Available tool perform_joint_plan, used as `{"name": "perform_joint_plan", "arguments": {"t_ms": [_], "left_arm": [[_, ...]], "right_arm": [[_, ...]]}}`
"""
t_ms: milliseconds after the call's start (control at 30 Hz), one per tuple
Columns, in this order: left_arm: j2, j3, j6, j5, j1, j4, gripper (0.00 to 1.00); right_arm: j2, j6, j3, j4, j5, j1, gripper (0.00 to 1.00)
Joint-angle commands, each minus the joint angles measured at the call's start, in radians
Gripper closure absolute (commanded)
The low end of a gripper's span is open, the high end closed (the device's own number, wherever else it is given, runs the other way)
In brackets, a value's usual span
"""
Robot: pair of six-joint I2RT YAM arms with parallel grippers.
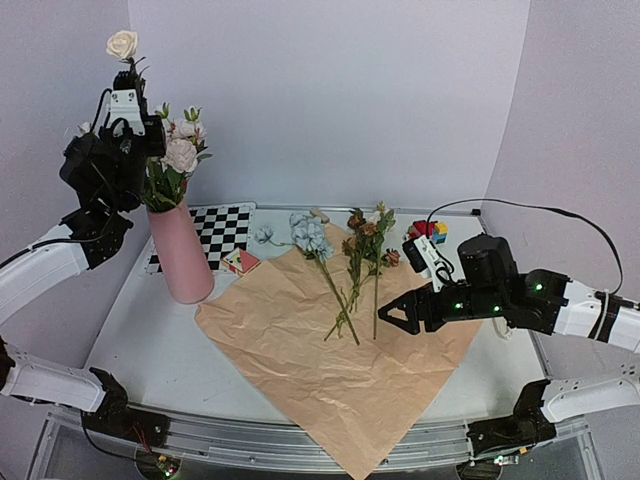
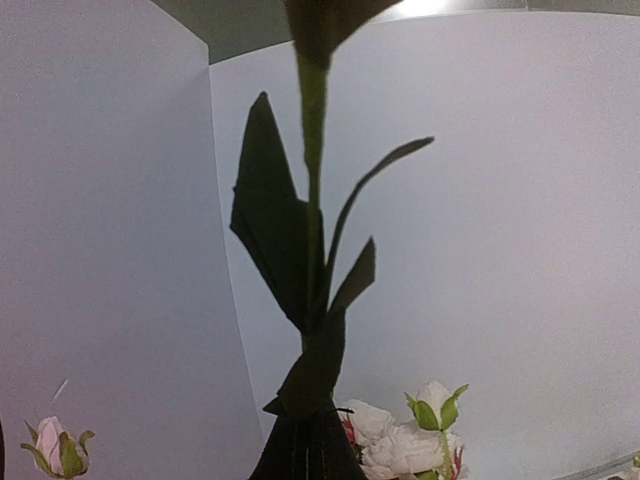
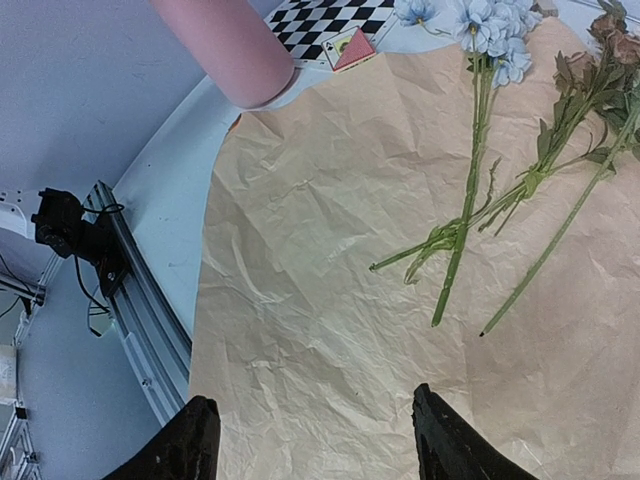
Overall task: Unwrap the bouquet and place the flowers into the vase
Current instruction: Insert the fake flower into the vase.
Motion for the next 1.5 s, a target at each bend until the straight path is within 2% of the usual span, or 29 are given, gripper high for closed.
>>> {"name": "perform_joint_plan", "arguments": {"t_ms": [0, 833, 1467], "left_arm": [[0.01, 0.037, -0.035, -0.022, 0.024, 0.027, 1.0], [0.123, 0.174, -0.054, 0.009, 0.153, -0.025, 1.0], [0.116, 0.191, -0.09, 0.062, 0.261, -0.044, 1.0]], "right_arm": [[0.003, -0.014, 0.042, 0.017, 0.008, 0.004, 0.33], [0.042, -0.035, 0.076, 0.021, 0.015, 0.005, 0.33], [0.104, -0.038, 0.111, 0.028, 0.001, 0.005, 0.33]]}}
